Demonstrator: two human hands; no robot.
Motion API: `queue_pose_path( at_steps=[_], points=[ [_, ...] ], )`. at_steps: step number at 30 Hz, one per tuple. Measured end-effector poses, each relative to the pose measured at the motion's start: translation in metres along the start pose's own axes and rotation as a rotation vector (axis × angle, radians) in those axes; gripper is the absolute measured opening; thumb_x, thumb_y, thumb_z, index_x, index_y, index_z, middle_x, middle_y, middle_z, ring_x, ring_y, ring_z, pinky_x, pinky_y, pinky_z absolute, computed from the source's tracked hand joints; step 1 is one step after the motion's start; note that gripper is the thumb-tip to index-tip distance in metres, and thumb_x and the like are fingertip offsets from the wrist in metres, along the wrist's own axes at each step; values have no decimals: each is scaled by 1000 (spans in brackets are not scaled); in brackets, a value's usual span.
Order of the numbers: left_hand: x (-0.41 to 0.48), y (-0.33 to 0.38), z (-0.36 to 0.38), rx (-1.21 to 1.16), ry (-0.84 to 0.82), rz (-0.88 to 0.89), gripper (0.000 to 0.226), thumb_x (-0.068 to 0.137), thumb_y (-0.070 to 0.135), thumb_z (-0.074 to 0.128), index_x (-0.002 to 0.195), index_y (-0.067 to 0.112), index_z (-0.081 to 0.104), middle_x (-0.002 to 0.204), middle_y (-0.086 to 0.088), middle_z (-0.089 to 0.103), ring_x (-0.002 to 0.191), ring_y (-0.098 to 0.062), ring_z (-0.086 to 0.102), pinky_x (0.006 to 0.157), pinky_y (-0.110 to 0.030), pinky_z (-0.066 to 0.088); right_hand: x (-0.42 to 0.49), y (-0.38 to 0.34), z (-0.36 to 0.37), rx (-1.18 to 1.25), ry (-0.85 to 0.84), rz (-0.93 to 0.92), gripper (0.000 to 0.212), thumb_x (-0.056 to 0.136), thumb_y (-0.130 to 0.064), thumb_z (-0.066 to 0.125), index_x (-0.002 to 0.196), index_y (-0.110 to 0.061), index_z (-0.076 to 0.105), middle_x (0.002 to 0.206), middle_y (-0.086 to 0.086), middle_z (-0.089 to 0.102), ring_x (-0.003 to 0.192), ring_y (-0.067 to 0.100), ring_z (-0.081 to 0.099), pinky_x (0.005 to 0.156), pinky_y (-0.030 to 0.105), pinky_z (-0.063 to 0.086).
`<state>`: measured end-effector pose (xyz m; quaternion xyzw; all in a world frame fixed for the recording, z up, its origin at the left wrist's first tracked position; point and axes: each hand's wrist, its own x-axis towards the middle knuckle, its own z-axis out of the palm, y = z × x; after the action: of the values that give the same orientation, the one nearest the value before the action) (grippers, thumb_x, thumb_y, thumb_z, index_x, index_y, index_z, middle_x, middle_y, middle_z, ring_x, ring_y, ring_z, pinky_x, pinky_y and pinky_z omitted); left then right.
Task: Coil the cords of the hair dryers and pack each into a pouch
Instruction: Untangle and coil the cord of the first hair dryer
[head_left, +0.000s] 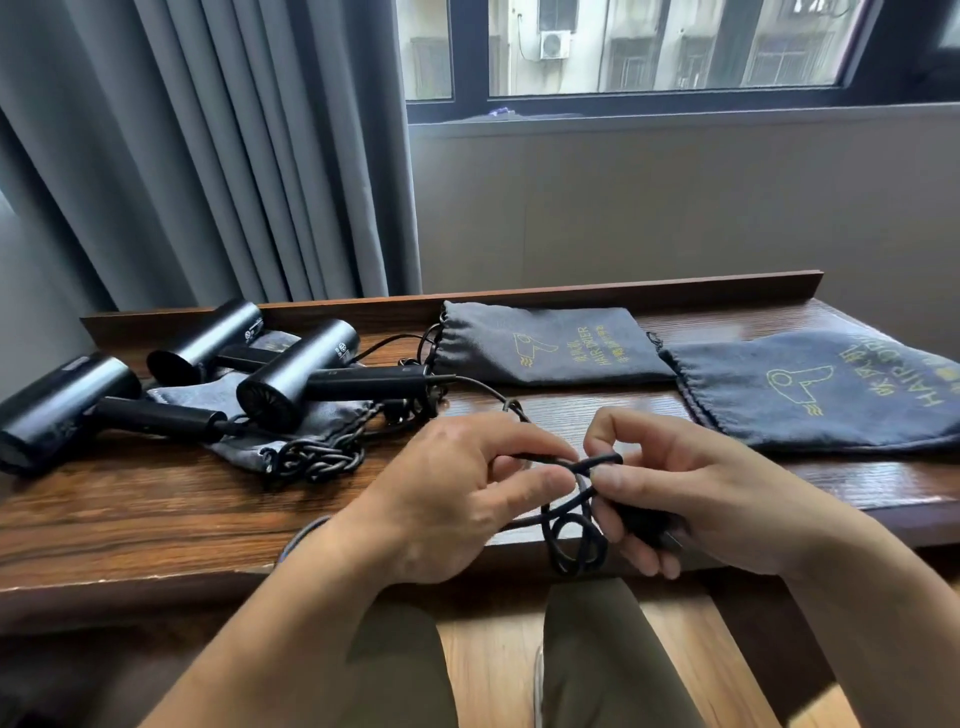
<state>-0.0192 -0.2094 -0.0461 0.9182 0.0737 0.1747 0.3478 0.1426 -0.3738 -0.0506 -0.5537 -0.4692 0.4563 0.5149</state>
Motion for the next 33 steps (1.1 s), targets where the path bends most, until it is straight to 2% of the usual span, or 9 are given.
queue_pose_path(
  at_steps=[3, 7, 9, 14, 17, 21, 24, 29, 33],
  points=[
    [1, -3, 1, -70, 95, -84, 12, 94, 32, 70, 99, 28, 80, 80, 20, 74, 80, 4, 68, 73, -12, 47, -1, 2, -2, 21, 23, 39, 20, 95, -24, 67, 89, -17, 49, 85, 20, 64, 45, 23, 52, 39, 21, 39],
    [1, -8, 1, -60, 272, -222, 18, 96, 34, 66, 84, 28, 77, 55, 27, 60, 55, 8, 56, 56, -8, 38, -2, 2, -1, 2, 69, 107, 14, 89, -28, 64, 88, -23, 51, 101, 23, 70, 47, 26, 57, 39, 23, 42],
    [0, -10, 0, -62, 312, -267, 21, 97, 37, 63, 82, 27, 74, 48, 23, 56, 47, 3, 52, 51, -13, 38, 1, 3, 1, -50, 126, 96, 12, 89, -30, 64, 91, -23, 54, 100, 21, 72, 50, 26, 60, 41, 24, 44],
    [1, -16, 3, 32, 455, -349, 30, 101, 40, 55, 77, 26, 67, 58, 11, 64, 59, -11, 60, 64, -36, 54, 10, 7, 8, -353, 480, -230, 8, 83, -29, 76, 79, -28, 69, 72, 4, 71, 49, 21, 59, 47, 21, 41],
    [0, -26, -4, 10, 568, -363, 32, 103, 35, 49, 77, 22, 62, 59, -1, 66, 62, -20, 64, 70, -46, 56, 7, 11, 4, -333, 505, -298, 9, 82, -31, 76, 81, -28, 68, 70, -3, 62, 59, 16, 60, 51, 25, 46],
    [-8, -28, -11, -265, 313, -238, 32, 83, 38, 54, 66, 13, 62, 60, -10, 63, 65, -34, 59, 73, -52, 54, 17, 19, -8, -294, 589, -171, 13, 100, -22, 60, 88, -16, 57, 82, 5, 74, 84, 24, 71, 68, 39, 53],
    [-14, -23, -18, -338, -75, -144, 26, 70, 36, 59, 61, 13, 65, 60, -11, 60, 59, -23, 54, 59, -37, 46, 24, 16, -10, -182, 616, -138, 15, 102, -23, 55, 92, -12, 52, 78, 11, 74, 77, 25, 71, 67, 40, 49],
    [-12, -2, 17, -197, -372, -72, 20, 87, 33, 66, 75, 18, 74, 71, -9, 68, 65, -25, 60, 61, -48, 50, 29, 5, -3, -133, 477, -206, 11, 102, -20, 53, 94, -13, 50, 73, 8, 71, 71, 21, 67, 59, 26, 49],
    [-11, 17, 43, -215, -522, 0, 17, 95, 32, 69, 101, 19, 79, 89, 3, 76, 78, -3, 66, 72, -22, 52, 25, 2, -3, -141, 422, -266, 17, 90, -32, 58, 94, -17, 52, 72, 8, 70, 73, 26, 66, 64, 35, 48]
  ],
)
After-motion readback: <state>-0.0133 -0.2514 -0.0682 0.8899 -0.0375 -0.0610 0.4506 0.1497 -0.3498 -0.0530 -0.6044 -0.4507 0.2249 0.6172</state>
